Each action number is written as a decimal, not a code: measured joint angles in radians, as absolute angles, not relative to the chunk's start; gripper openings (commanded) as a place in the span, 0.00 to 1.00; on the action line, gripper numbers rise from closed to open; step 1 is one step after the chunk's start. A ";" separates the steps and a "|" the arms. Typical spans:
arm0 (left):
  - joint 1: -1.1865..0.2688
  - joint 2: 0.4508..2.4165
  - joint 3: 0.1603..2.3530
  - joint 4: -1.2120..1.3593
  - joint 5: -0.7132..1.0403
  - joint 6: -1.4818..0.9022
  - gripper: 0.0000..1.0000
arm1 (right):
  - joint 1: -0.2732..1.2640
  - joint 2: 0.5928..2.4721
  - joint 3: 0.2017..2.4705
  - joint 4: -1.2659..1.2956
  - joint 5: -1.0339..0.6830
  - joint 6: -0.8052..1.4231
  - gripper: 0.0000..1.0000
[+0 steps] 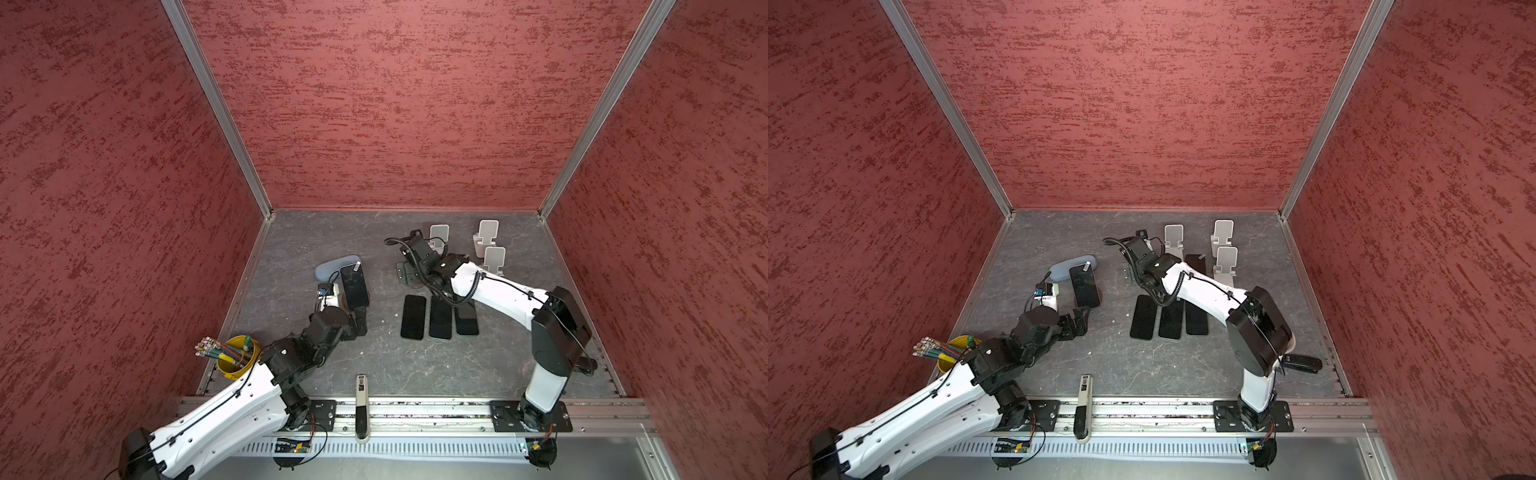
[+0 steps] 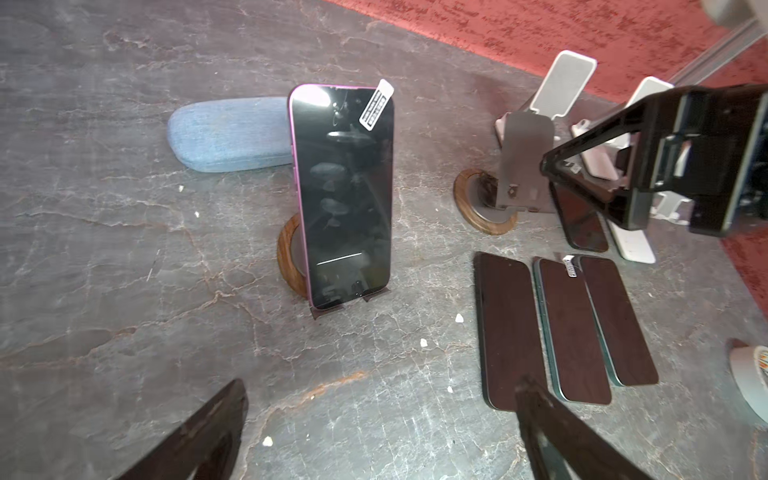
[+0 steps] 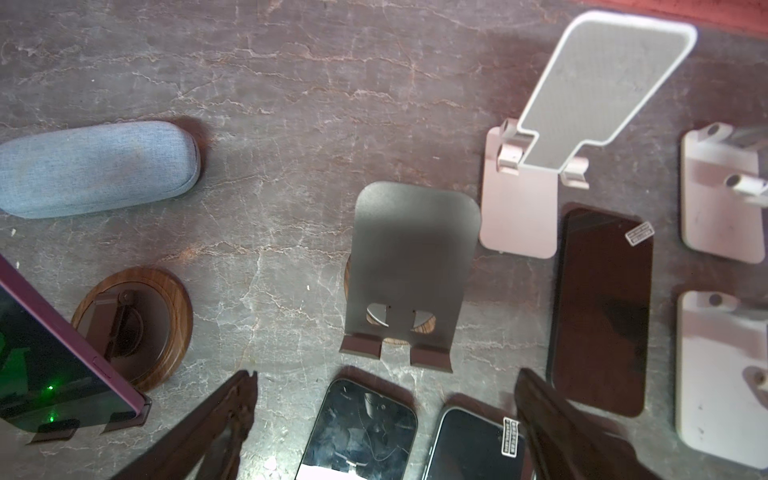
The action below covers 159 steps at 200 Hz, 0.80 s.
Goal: Remove the phone from the phone stand
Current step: 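Move the left gripper over the pink-edged phone on its wooden stand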
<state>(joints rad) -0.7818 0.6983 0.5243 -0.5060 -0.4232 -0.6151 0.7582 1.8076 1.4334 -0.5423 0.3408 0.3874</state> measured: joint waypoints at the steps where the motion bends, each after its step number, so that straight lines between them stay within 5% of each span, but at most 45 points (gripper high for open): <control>1: -0.782 0.699 0.525 -0.506 -0.424 -0.616 1.00 | 0.758 1.808 1.434 -0.542 0.341 0.387 0.99; 159: -0.665 1.161 0.832 -0.569 -0.443 -0.624 1.00 | 0.732 1.674 1.334 -0.435 0.282 0.276 0.99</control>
<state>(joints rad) -0.6655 1.1610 0.8318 -0.5690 -0.4435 -0.6235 0.7322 1.6737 1.3338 -0.4355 0.2821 0.2760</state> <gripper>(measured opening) 0.996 0.987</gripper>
